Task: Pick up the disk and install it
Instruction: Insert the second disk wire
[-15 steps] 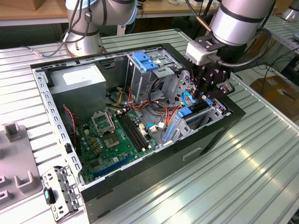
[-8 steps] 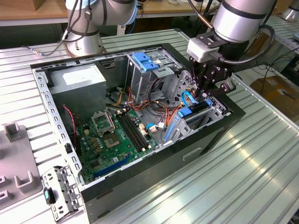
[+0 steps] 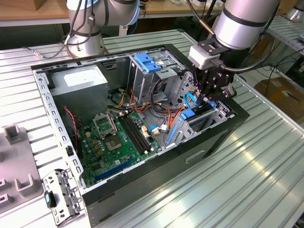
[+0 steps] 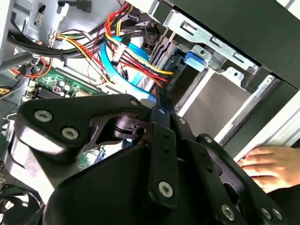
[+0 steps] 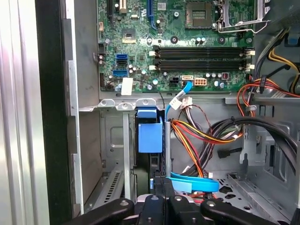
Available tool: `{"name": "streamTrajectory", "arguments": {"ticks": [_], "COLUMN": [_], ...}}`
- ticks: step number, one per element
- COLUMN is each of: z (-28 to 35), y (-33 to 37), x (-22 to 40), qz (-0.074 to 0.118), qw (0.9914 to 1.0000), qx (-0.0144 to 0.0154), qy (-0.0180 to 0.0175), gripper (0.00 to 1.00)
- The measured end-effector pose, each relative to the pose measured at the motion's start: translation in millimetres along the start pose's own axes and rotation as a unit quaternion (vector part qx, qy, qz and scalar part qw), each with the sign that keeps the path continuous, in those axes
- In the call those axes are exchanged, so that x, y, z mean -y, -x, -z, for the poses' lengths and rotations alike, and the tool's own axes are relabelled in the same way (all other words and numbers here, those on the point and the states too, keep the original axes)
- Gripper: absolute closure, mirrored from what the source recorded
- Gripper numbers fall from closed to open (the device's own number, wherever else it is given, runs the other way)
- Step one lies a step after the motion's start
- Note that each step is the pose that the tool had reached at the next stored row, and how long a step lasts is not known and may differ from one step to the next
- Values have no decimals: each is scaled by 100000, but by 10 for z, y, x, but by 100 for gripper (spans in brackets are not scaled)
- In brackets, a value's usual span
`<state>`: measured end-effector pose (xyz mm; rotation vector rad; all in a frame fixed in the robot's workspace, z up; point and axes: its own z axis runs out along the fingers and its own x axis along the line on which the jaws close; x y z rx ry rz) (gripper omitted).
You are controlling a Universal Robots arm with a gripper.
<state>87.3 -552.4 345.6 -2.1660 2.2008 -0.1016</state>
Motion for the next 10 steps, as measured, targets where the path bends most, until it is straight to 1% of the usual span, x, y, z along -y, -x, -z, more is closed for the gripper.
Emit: {"name": "streamTrajectory", "arguments": {"ticks": [1,2,3,4,5,10], "z": [-7,-1,97,126,128,129], "y": [1,1,-1,-1,-1,-1], "x": [-1,0,8,11,11,11], "qz": [-2,-38,-52,-60,-67,-67], "qw": [100000,99999,99998,99998,99997,99997], "qx": [19,392,589,702,780,792], "qy": [-1,0,6,5,7,8], "gripper": [89,89,89,89,89,89]}}
